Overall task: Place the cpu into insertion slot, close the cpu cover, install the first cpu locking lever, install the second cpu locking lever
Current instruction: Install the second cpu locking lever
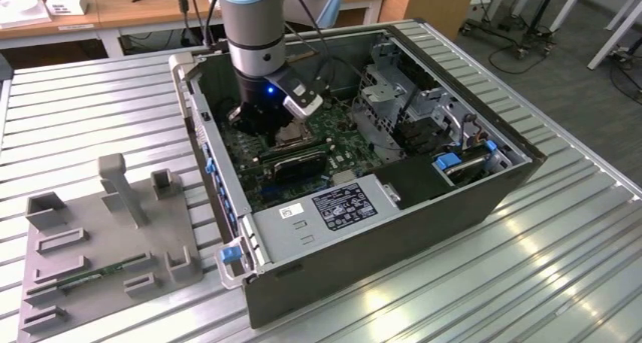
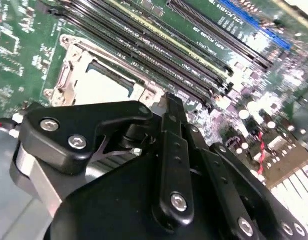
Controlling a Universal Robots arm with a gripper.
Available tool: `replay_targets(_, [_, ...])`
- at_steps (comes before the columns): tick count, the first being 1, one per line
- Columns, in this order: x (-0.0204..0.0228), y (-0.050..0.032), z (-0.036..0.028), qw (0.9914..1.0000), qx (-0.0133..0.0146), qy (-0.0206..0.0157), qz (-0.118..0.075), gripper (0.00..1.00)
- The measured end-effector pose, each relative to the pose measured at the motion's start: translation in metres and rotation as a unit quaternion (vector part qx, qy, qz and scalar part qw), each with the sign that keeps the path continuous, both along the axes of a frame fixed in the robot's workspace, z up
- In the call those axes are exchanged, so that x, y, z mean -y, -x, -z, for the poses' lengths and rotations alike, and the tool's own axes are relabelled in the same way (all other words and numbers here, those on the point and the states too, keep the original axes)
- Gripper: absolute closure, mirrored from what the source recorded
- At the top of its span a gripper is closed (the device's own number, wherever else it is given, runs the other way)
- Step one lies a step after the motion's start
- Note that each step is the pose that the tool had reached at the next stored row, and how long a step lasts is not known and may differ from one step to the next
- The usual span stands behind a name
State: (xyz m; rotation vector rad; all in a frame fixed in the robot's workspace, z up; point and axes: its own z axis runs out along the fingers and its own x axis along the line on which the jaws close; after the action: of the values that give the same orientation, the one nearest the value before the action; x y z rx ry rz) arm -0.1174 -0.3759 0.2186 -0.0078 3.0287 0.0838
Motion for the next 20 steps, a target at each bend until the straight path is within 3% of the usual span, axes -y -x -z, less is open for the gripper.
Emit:
replay_targets(4, [0.0000,-0.0001,-0.0178,1.00000,-0.0008,0.0000,0.000,0.89])
replay_targets(6, [0.0000,-0.0001,-0.0226,1.00000,-0.0010,0.0001,0.000,0.89])
replay_targets(9, [0.0000,-0.0055,-0.0228,1.00000,-0.0014,0.0000,0.000,0.89])
replay_targets(17, [0.0004,-0.0414,-0.0228,0.99998,-0.0058,0.0000,0.000,0.89])
replay_targets(20, [-0.0001,-0.0521,-0.0227,0.99998,-0.0061,0.0000,0.000,0.89])
